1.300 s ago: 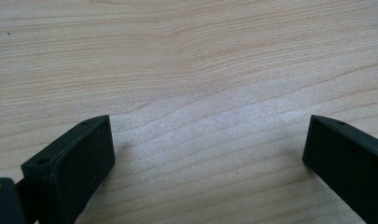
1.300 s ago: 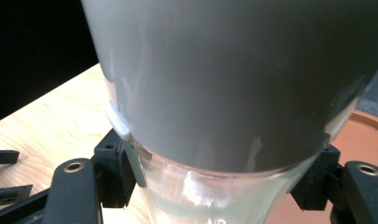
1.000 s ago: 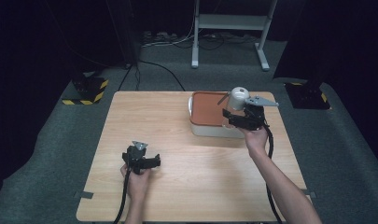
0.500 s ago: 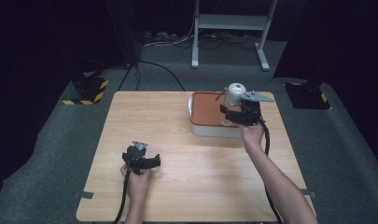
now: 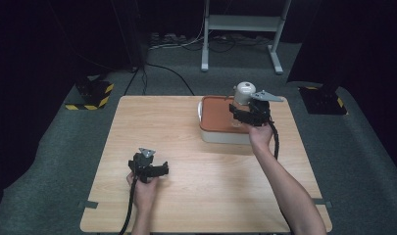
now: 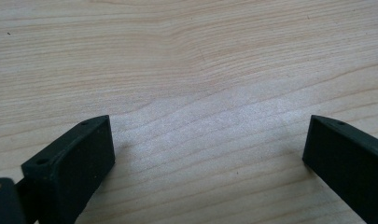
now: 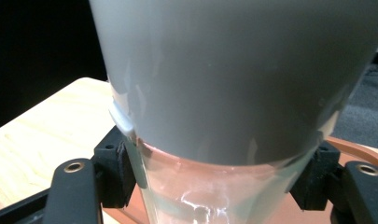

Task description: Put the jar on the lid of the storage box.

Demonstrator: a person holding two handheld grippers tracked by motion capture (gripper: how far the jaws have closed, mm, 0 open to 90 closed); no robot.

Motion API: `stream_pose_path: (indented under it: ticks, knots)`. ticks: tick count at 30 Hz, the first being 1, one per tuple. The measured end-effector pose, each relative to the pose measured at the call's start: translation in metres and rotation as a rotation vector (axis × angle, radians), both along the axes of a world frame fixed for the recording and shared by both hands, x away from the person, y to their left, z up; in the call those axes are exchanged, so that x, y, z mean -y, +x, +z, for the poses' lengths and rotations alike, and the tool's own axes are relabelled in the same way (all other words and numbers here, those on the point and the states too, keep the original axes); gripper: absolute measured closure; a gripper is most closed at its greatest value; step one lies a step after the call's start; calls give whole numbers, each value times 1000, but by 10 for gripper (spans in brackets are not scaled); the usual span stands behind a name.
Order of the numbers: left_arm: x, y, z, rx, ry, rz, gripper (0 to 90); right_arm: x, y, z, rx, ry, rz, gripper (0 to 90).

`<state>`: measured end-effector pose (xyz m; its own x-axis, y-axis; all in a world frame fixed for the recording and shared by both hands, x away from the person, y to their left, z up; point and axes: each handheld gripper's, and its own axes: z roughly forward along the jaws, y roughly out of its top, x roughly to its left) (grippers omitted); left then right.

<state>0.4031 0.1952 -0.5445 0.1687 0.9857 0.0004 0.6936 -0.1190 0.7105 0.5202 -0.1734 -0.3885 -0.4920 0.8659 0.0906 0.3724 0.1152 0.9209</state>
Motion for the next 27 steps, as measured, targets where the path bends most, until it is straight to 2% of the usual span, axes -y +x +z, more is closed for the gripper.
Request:
stream_pose_path:
  ticks: [19, 27]
  knots:
    - [0, 0, 0, -1, 0, -1, 20, 1, 21, -12, -38, -31, -63, 306]
    - [0, 0, 0, 0, 0, -1, 20, -7, 30, -19, -42, -31, -71, 306]
